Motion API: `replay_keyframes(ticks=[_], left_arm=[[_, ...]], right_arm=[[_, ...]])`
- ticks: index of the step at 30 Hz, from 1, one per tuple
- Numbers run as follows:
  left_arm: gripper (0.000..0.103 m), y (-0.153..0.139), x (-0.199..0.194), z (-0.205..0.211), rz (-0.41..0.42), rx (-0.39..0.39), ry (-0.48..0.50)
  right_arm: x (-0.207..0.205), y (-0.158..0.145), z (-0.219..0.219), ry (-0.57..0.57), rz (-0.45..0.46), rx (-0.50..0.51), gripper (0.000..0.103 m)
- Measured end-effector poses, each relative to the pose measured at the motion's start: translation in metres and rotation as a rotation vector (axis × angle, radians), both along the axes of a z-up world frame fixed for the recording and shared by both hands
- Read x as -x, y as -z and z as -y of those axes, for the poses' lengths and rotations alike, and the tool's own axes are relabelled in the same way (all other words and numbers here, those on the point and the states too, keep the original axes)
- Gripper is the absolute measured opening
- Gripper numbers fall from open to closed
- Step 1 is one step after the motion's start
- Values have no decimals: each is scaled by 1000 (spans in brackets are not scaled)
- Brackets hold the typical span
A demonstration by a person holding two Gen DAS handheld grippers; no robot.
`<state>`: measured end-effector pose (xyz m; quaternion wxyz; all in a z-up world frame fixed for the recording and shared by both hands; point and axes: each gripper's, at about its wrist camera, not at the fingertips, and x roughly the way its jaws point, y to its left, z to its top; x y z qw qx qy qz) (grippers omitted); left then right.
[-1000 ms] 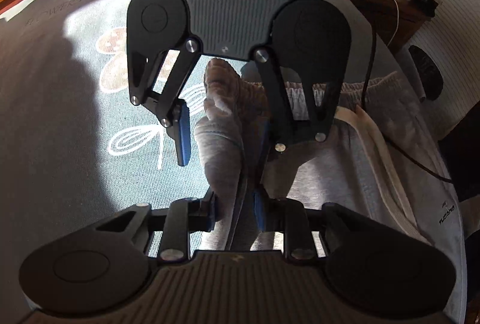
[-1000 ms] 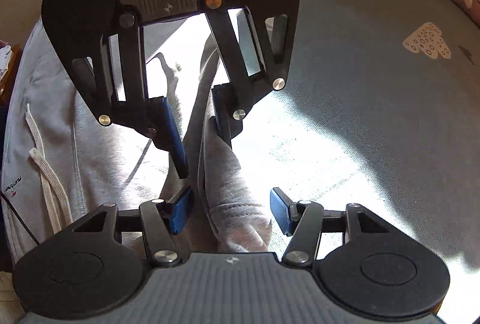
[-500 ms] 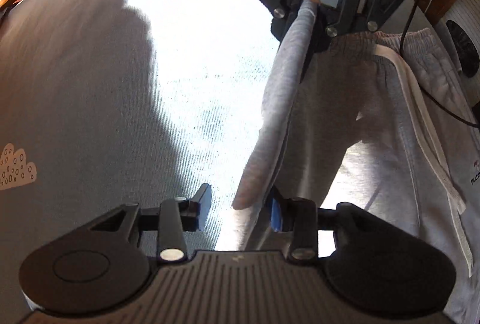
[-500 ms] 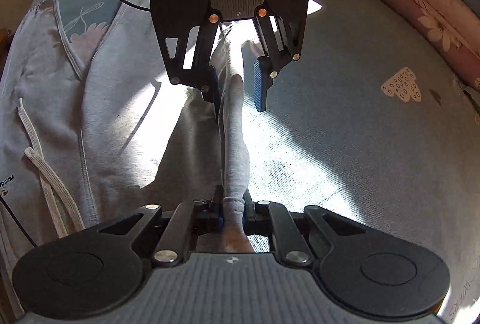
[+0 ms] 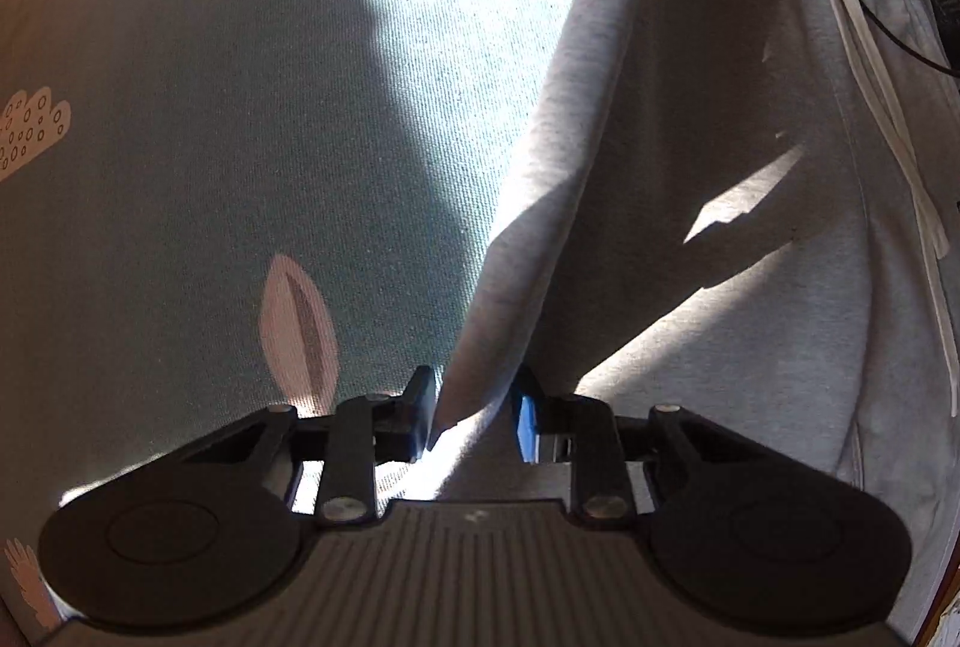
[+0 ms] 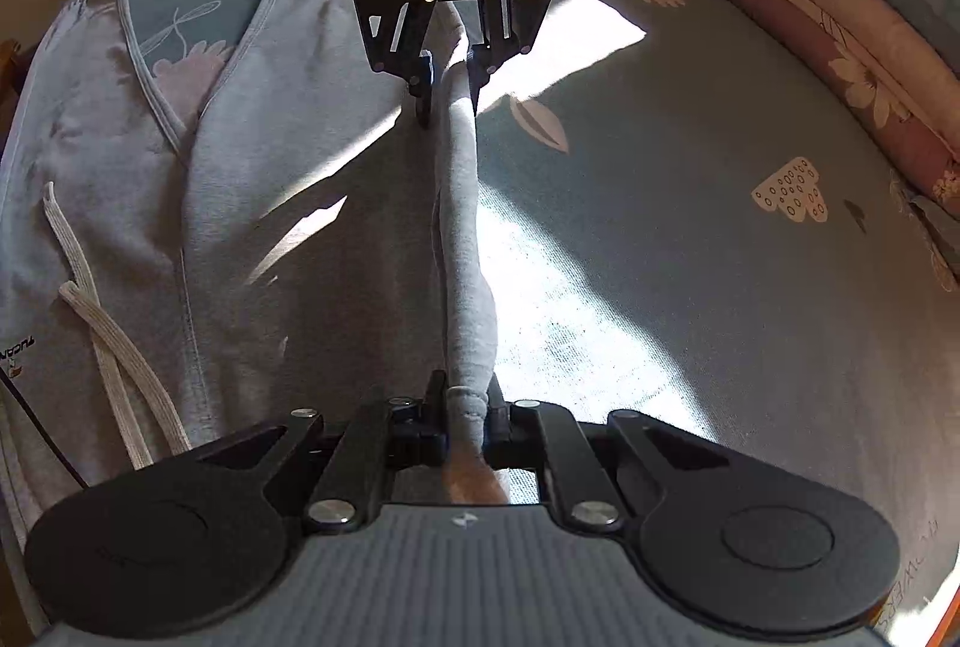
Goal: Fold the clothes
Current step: 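Lift the waistband with both grippers and fold it toward the cuff, then carry the held waistband with both grippers over the cuff and lower it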
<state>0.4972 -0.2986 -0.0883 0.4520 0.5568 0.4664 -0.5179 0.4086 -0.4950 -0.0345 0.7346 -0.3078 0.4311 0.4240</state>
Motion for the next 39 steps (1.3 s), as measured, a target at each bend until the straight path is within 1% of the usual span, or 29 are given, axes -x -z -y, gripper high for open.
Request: replay_keyframes(ticks=[1,3,5,8,12,16,20,23,25,27,29,31,33,34,35,39], left_arm=[[18,1,-1,-4,6,-14,-3],[16,3,-3,-10,14,-34,-8],[8,3,-3,-14,22,-43,-13],[3,-2,3,-17,51,-31,6],[2,-11,8,-20,73,-17,-2],[2,-29,16,-26,58,0,-26],[2,-48,34,-35,35,6,-11],[2,-59,55,-43,-21,-10,-4],[2,-61,77,-48,-79,-39,32],[2,-66,104,-52,-138,-62,91],[2,-73,123,-55,-196,-67,112],[2,-81,135,-57,-234,-65,107],[2,-87,141,-57,-250,-66,106],[2,-83,137,-63,-271,-65,107],[2,-81,143,-75,-292,-65,108],[2,-88,157,-77,-352,-79,146]], right_arm=[[0,0,0,1,1,1,11],[2,-1,-1,1,4,5,11],[4,-2,-4,-1,7,11,11],[8,-1,-5,-3,15,26,11],[14,-4,-6,0,24,40,11],[21,-6,-8,3,31,52,11],[32,-9,-11,2,39,73,11],[45,-14,-18,-9,34,90,11],[58,-19,-23,-31,32,97,11],[71,-21,-29,-51,23,103,11],[86,-22,-35,-76,17,115,11],[100,-21,-40,-98,18,132,11],[113,-20,-43,-116,16,150,11],[119,-19,-44,-123,17,158,11],[124,-19,-45,-126,15,163,11],[141,-18,-48,-140,-11,177,11]])
